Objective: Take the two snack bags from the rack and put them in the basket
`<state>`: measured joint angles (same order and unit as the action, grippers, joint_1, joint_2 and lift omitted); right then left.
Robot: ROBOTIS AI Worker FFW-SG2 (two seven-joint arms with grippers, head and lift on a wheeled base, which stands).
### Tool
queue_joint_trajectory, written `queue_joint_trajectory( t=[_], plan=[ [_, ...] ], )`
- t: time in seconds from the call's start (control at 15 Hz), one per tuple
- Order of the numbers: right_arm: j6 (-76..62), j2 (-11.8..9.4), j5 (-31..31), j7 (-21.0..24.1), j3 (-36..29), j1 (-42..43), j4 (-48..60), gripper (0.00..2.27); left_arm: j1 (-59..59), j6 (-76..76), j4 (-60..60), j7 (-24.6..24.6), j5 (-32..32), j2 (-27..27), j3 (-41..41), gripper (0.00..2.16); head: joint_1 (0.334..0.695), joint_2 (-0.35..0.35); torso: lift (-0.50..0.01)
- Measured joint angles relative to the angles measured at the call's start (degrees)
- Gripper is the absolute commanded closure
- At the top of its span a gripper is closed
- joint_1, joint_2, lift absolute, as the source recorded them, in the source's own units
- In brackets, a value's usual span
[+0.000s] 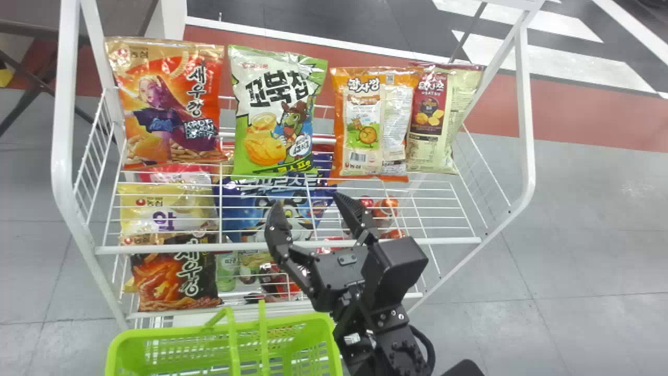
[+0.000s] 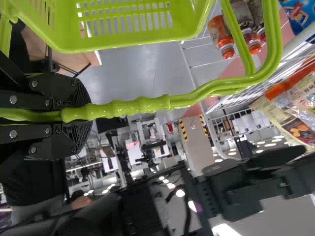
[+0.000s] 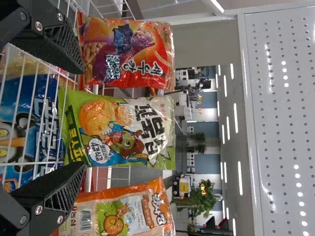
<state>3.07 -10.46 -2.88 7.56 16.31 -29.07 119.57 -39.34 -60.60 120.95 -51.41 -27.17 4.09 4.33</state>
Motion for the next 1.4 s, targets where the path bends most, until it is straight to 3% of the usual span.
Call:
queue_joint_trajectory(
  t=[0.6,1.0,1.13,1.27,1.33,1.4],
  plan=[
    [-0.9,3.8,2.23,0.0,0.32,18.68,-17.39,0.18,2.07,-1.58,-1.73,-1.78,0.05,0.99,0.3,2.15,0.695,-0.236,-0.011],
    [1.62,4.17,-0.53,-1.11,0.14,30.21,-29.14,0.18,2.07,-1.59,-1.79,-1.91,-0.23,1.09,0.01,2.15,0.695,-0.222,-0.011],
    [1.82,4.22,-1.45,-2.54,0.13,33.11,-32.85,0.29,2.13,-1.59,-2.03,-1.94,-0.51,1.09,-0.27,2.15,0.695,-0.212,-0.011],
    [2.88,4.46,-2.39,-5.07,0.13,35.67,-35.74,0.67,2.55,-1.59,-2.72,-1.96,-0.68,1.09,-0.47,2.15,0.695,-0.202,-0.011],
    [3.72,4.75,-2.59,-7.1,0.13,36.73,-36.78,1.28,2.8,-1.59,-2.97,-1.98,-0.73,1.09,-0.51,2.14,0.695,-0.19,-0.011],
    [5.87,5.02,-2.8,-8.83,0.13,37.81,-37.58,2.06,3.1,-1.59,-3.16,-1.97,-0.77,1.09,-0.54,2.14,0.695,-0.178,-0.011]
  ],
)
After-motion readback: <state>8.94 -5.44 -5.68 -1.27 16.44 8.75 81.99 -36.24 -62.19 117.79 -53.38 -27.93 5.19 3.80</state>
